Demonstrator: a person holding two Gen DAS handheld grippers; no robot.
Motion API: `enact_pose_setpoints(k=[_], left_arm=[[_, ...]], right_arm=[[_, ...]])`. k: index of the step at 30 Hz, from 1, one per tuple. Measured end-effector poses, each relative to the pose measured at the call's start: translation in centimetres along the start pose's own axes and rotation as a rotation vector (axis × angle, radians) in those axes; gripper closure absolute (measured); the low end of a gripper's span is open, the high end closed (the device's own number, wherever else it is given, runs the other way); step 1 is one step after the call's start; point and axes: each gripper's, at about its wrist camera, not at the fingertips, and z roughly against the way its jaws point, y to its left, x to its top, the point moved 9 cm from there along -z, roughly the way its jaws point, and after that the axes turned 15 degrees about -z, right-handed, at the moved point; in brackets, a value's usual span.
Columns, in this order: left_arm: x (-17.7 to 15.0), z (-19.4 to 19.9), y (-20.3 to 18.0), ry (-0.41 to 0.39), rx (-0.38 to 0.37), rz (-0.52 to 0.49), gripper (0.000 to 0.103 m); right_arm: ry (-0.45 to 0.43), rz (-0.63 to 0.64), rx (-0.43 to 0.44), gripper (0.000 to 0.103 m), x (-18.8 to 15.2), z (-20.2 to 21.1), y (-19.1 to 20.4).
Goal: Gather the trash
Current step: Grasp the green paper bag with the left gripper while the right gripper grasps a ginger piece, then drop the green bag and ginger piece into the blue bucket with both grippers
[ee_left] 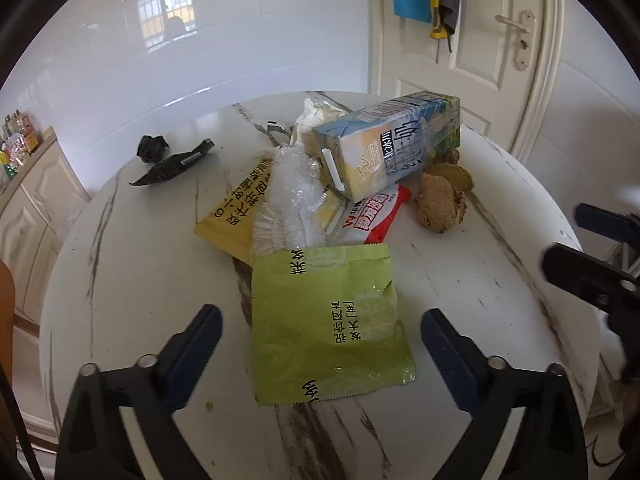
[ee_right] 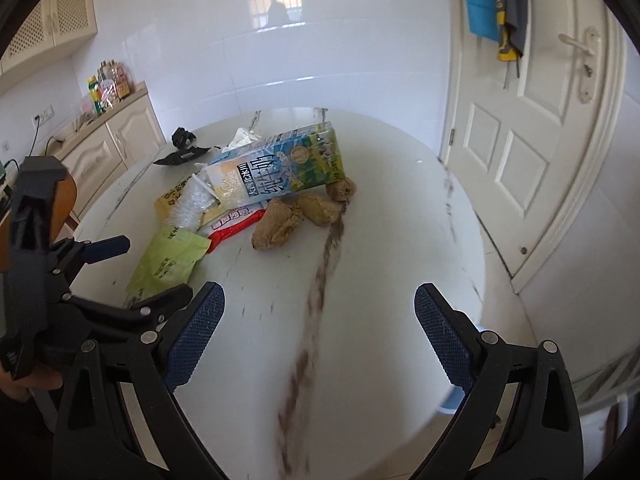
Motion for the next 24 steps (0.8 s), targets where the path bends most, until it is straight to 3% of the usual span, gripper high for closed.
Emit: enact_pose_setpoints(k=[2, 4, 7, 9, 11, 13, 17, 20, 24], left_arm=[[0.0, -0.7, 0.2, 0.011, -0.048, 0.01, 0.027], [-0.2, -0.7, 0.7, 0.008, -0.052, 0.013, 0.028], [-0.4, -0.5, 1.6, -0.004, -0.055, 0.017, 0.043], [-0.6, -0.1, 2.2, -0.016, -0.062, 0.033, 0.059], [-0.8, 0.2, 2.8, -0.025, -0.078, 0.049, 0.063], [-1.1, 0.4, 3.3, -0.029, -0.08, 0.058, 0.066], [-1.8, 1.7, 3.6, -0.043, -0.101, 0.087, 0.083], [-1.8, 2.9, 4.0, -0.054, -0.087, 0.091, 0.086], [-1.9, 4.2, 4.1, -0.069, -0.082, 0.105, 0.088]], right_arm=[[0.015, 0.018, 0.0, 0.007, 0.4, -1.2, 0.6], [0.033, 0.033, 0.0, 0.007, 0.6, -2.2, 1.3], [0.059, 0.045, -0.006, 0.007, 1.0, -4.0, 2.3], [0.076, 0.053, 0.005, 0.007, 1.2, -5.2, 3.2], [0.089, 0.062, -0.002, 0.008, 1.4, -6.2, 3.8], [0.097, 0.058, -0.01, 0.014, 1.5, -6.9, 3.9], [0.112, 0.038, -0.015, 0.049, 1.8, -7.8, 3.6], [0.117, 0.042, -0.002, 0.067, 1.8, -7.7, 3.3], [0.126, 0.036, 0.04, 0.067, 1.3, -7.0, 3.0]])
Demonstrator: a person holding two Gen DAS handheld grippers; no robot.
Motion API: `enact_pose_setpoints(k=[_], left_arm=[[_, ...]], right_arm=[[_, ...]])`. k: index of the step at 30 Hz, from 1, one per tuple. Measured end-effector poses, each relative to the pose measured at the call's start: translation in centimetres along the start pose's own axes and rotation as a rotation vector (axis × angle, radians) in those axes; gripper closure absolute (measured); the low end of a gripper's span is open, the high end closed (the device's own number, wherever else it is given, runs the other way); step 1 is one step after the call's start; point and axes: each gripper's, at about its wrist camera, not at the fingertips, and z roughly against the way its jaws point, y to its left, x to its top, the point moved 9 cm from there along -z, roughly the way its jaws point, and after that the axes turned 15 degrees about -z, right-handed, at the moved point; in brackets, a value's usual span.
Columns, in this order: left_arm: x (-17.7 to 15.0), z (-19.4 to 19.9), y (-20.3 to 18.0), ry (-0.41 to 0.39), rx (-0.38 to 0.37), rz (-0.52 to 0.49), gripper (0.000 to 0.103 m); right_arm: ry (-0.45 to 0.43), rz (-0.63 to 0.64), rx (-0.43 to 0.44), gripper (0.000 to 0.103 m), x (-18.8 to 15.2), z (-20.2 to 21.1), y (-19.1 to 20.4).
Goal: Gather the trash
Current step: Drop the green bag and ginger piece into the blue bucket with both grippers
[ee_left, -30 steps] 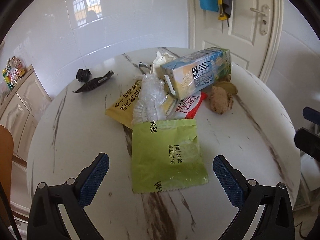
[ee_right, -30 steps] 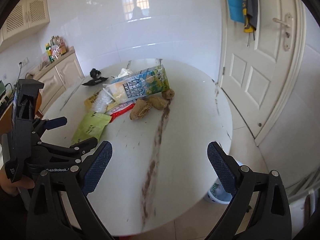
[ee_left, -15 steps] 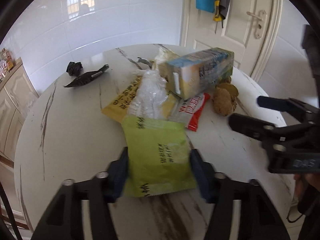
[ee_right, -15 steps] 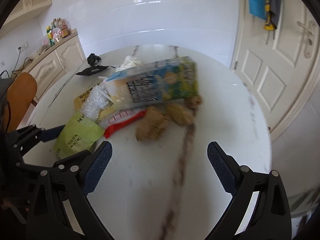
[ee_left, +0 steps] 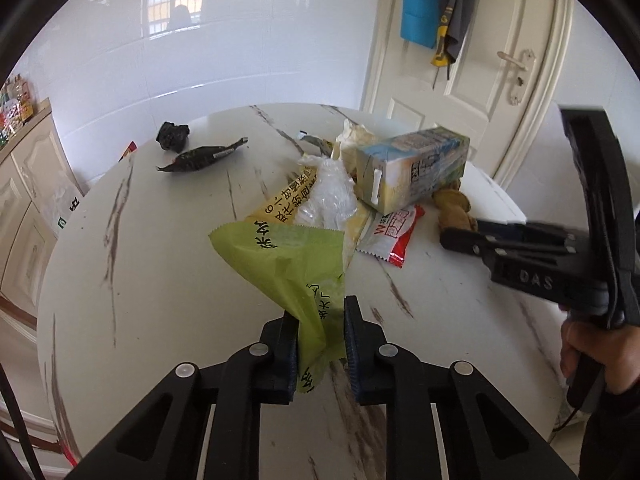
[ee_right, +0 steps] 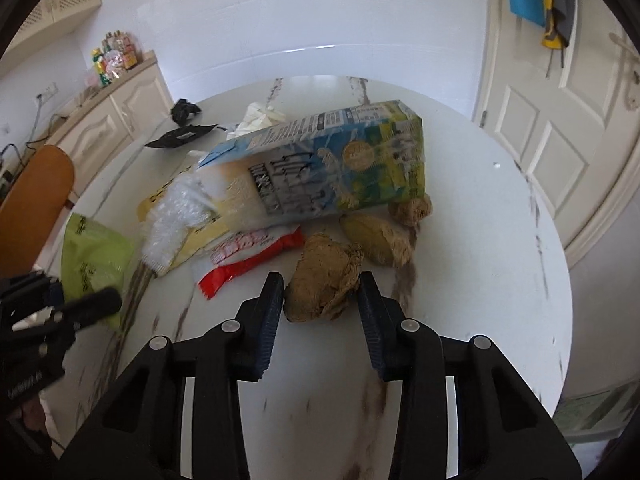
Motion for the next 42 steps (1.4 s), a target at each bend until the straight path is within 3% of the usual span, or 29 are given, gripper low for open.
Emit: enact_pose_setpoints(k=[9, 13, 19, 24, 29, 34, 36, 41, 42], left_arm=[[1.1, 4.8, -3.9, -0.068, -0.049, -0.038, 0.088], [2.6, 6.3, -7.7, -0.093, -0.081, -0.094, 0.088], [5.3, 5.7, -16.1, -0.1, -0.144, -0.207, 0.088], [7.5, 3.0, -23.3, -0.085, -0.211, -0.291, 0.089], [9.5, -1.3, -29.9, -0.053, -0.268, -0.375, 0.089], [11.4, -7.8, -34.3, 0.012, -0.281, -0.439, 0.089], [12.1, -10.8, -35.3, 0.044, -0.253, -0.46, 0.088], [14.1, -17.6, -36.6, 0.098, -0.216, -0.463, 0.081], [14.3, -18.5, -36.8, 0.11, -0.219, -0.459, 0.076]], right_arm=[[-0.042, -0.069, 0.116, 0.067, -2.2, 5.0, -1.1], [-0.091, -0.088, 0.142, 0.067, -2.8, 8.1, -2.2], [-0.177, -0.142, 0.131, 0.067, -3.5, 13.7, -7.4], [-0.227, -0.208, 0.082, 0.067, -4.8, 17.0, -13.4], [-0.237, -0.292, 0.04, 0.067, -5.8, 17.8, -20.0], [-0.213, -0.365, 0.016, 0.067, -6.7, 16.1, -26.3], [-0.193, -0.389, 0.006, 0.067, -6.9, 14.8, -28.8], [-0.138, -0.431, 0.004, 0.067, -7.2, 10.6, -33.0], [-0.126, -0.436, 0.002, 0.067, -7.3, 9.7, -33.8]])
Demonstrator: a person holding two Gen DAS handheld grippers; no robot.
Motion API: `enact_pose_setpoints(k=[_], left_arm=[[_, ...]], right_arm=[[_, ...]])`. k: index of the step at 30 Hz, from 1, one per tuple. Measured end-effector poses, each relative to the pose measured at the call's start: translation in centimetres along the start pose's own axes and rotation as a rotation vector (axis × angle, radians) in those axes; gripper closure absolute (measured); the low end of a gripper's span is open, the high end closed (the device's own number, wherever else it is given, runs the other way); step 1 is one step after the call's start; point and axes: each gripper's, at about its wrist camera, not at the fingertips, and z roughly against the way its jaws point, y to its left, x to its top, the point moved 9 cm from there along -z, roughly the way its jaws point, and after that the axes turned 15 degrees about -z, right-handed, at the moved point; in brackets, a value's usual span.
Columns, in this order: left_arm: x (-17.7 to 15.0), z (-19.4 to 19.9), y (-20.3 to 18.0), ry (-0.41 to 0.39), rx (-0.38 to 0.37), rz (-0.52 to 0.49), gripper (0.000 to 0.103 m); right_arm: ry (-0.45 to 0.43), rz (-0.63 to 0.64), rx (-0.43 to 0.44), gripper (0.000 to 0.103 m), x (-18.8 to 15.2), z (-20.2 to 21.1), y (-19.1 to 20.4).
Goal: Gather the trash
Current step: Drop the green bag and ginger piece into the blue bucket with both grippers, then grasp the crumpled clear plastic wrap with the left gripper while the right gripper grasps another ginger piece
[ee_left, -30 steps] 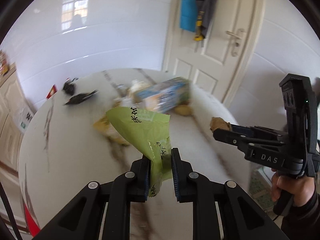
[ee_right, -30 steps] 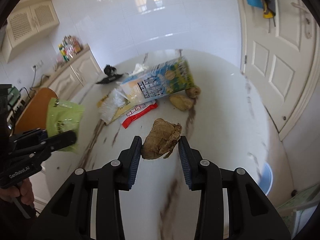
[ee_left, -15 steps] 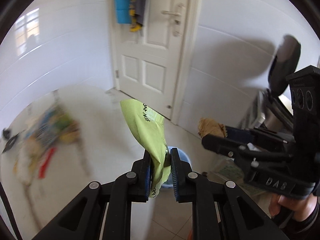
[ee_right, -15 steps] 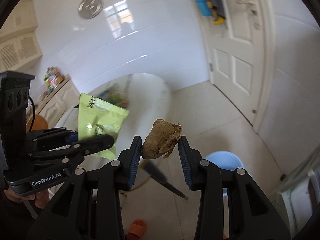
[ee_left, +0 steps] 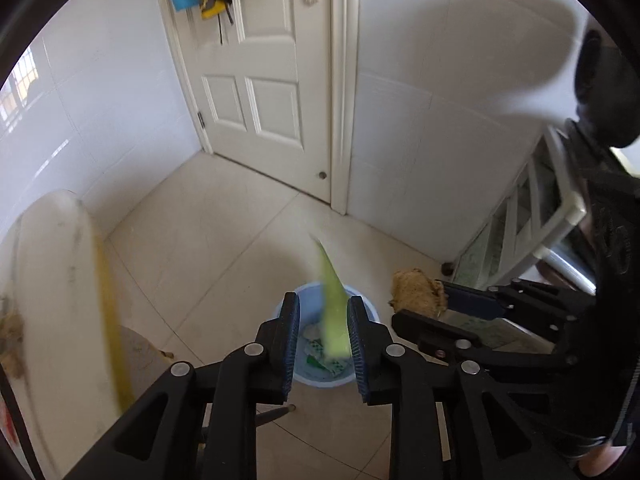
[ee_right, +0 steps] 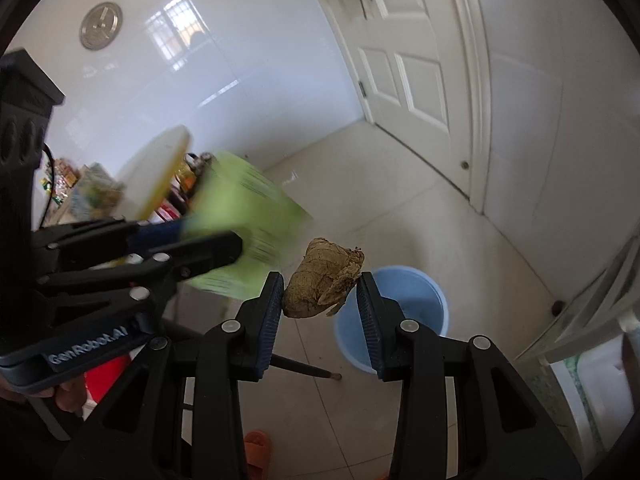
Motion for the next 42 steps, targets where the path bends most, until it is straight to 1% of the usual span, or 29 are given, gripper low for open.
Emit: enact_pose_setpoints(k=[1, 2, 3, 4, 7, 10, 12, 13, 16, 17, 18, 20, 21, 23, 25, 27, 30, 32, 33, 35, 39, 40, 42], left_arm=[[0.3, -1.2, 0.5, 0.014, 0.006, 0.006, 0.071], [0.5, -1.8, 0.8, 0.021, 0.02, 0.009, 0.056], [1.1, -2.5, 0.8, 0.027, 0.037, 0.013, 0.045], [1.6, -3.2, 0.8, 0.028, 0.059, 0.017, 0.043], [2.3, -4.0, 1.2, 0.028, 0.087, 0.023, 0.043], [2.8, -4.1, 0.1, 0.014, 0.1, 0.029, 0.038], [3.3, -3.5, 0.1, -0.002, 0.126, 0.019, 0.035], [3.2, -3.4, -0.3, -0.008, 0.129, 0.017, 0.034], [3.2, -1.6, -0.7, -0.04, 0.127, 0.028, 0.033], [2.6, -0.9, -0.6, -0.032, 0.123, 0.024, 0.033], [2.1, 0.1, -0.8, -0.04, 0.128, 0.026, 0.033], [-0.1, 3.4, -0.6, -0.065, 0.136, 0.038, 0.031], [-0.4, 4.4, -0.5, -0.077, 0.14, 0.046, 0.027], [-1.6, 7.7, -0.6, -0.114, 0.157, 0.061, 0.024], [-2.7, 10.8, -0.2, -0.155, 0.174, 0.071, 0.021], [-3.9, 13.5, 0.2, -0.19, 0.193, 0.085, 0.012], [-6.4, 18.2, 1.3, -0.243, 0.228, 0.107, 0.003], [-9.0, 21.4, 2.1, -0.269, 0.257, 0.127, 0.001], [-10.0, 22.5, 2.6, -0.277, 0.267, 0.136, 0.001], [-12.4, 24.5, 4.0, -0.284, 0.279, 0.16, 0.001], [-17.6, 28.3, 7.0, -0.289, 0.312, 0.218, 0.001], [-19.4, 29.3, 8.2, -0.287, 0.324, 0.242, 0.001], [-21.7, 30.6, 9.6, -0.272, 0.348, 0.274, 0.001]], right_arm=[[0.008, -0.005, -0.001, 0.067, 0.0, -0.7, -0.5], [0.02, -0.011, -0.003, 0.067, 0.1, -1.6, -1.1], [0.031, -0.016, -0.007, 0.067, 0.2, -2.6, -1.6], [0.036, -0.02, -0.009, 0.067, 0.2, -3.4, -2.1], [0.045, -0.04, -0.004, 0.067, 0.3, -5.0, -3.2], [0.052, -0.055, -0.016, 0.064, 0.7, -6.4, -3.8], [0.045, -0.059, -0.025, 0.046, 0.8, -6.6, -3.8], [0.036, -0.059, -0.034, 0.043, 0.9, -6.4, -3.7], [0.019, -0.049, -0.041, 0.043, 1.0, -5.5, -3.2], [0.011, -0.047, -0.048, 0.043, 1.0, -4.7, -2.9], [0.002, -0.045, -0.051, 0.042, 1.2, -4.2, -2.7], [-0.017, -0.035, -0.055, 0.04, 1.1, -2.5, -1.9], [-0.031, -0.026, -0.062, 0.037, 1.1, -1.4, -1.2], [-0.059, -0.002, -0.062, 0.033, 0.9, 0.9, 0.5], [-0.087, 0.022, -0.062, 0.032, 0.8, 3.0, 2.2], [-0.118, 0.055, -0.061, 0.021, 0.4, 5.3, 4.5], [-0.161, 0.107, -0.049, 0.02, -0.3, 8.5, 8.3], [-0.194, 0.148, -0.035, 0.019, -0.9, 10.4, 11.4], [-0.204, 0.164, -0.032, 0.015, -1.2, 11.0, 12.7], [-0.216, 0.196, -0.024, 0.011, -1.9, 11.7, 15.4], [-0.219, 0.266, 0.006, 0.011, -3.5, 11.9, 21.3], [-0.218, 0.28, 0.009, 0.011, -3.9, 11.7, 22.5], [-0.203, 0.315, 0.02, 0.011, -4.6, 10.5, 25.4]])
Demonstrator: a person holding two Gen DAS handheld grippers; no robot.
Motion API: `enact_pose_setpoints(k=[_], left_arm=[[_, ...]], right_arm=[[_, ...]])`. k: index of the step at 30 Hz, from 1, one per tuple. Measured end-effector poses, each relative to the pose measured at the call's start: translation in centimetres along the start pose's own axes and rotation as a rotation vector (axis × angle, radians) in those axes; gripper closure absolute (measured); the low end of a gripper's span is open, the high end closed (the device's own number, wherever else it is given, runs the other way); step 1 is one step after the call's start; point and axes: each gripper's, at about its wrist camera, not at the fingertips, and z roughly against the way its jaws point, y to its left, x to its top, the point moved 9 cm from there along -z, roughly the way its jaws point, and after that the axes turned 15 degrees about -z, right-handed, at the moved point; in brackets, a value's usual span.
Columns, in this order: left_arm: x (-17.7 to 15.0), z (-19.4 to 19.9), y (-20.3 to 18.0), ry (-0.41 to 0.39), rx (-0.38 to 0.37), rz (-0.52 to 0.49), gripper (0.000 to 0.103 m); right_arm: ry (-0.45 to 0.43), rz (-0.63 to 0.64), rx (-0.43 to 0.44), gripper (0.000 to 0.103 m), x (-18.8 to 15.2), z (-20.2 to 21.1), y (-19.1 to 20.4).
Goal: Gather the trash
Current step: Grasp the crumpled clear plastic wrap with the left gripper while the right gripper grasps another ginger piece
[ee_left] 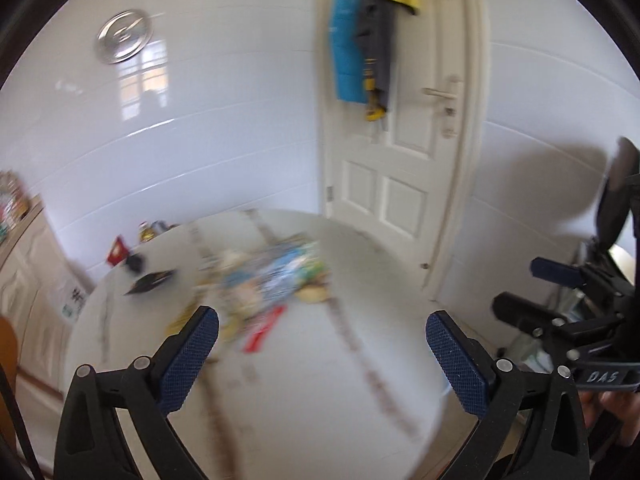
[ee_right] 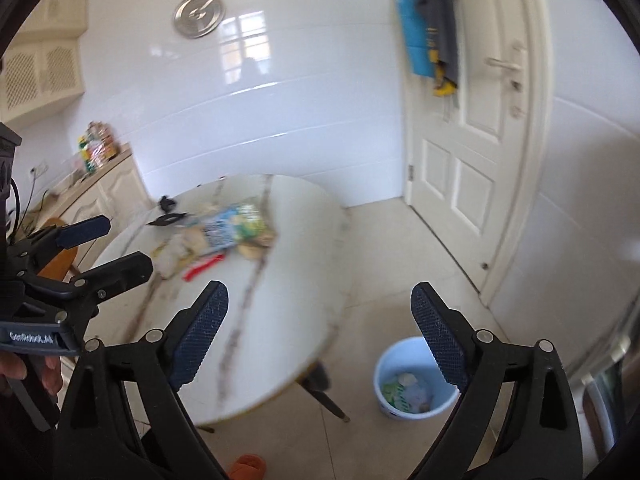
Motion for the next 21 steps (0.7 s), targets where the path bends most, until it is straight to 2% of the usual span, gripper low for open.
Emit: enact_pose_setpoints(k=[4, 9, 16, 19, 21], left_arm=[[-2.5, 0.1, 4.3, 0.039, 0.052, 0.06, 0.001], [-3.2, -2.0, 7.2, 0.08, 0.082, 0.063, 0.001], [-2.7, -9.5, 8.2, 0.152, 0.057, 0.011, 0.001], [-2.1, -13.4, 8.7, 0.194, 0.059, -0.015, 0.005], [-2.1, -15.8, 8.8, 0.232, 0.031, -0.021, 0.018]], right_arm=[[0.034, 0.056, 0.026, 0.011, -0.7, -2.5, 4.2], [0.089, 0.09, 0.035, 0.011, -1.3, -6.3, 6.5], [0.153, 0.092, 0.029, 0.011, -2.0, -11.0, 6.6], [0.186, 0.098, 0.025, 0.011, -2.3, -13.0, 6.5], [0.206, 0.109, 0.021, 0.011, -2.5, -14.5, 6.3]])
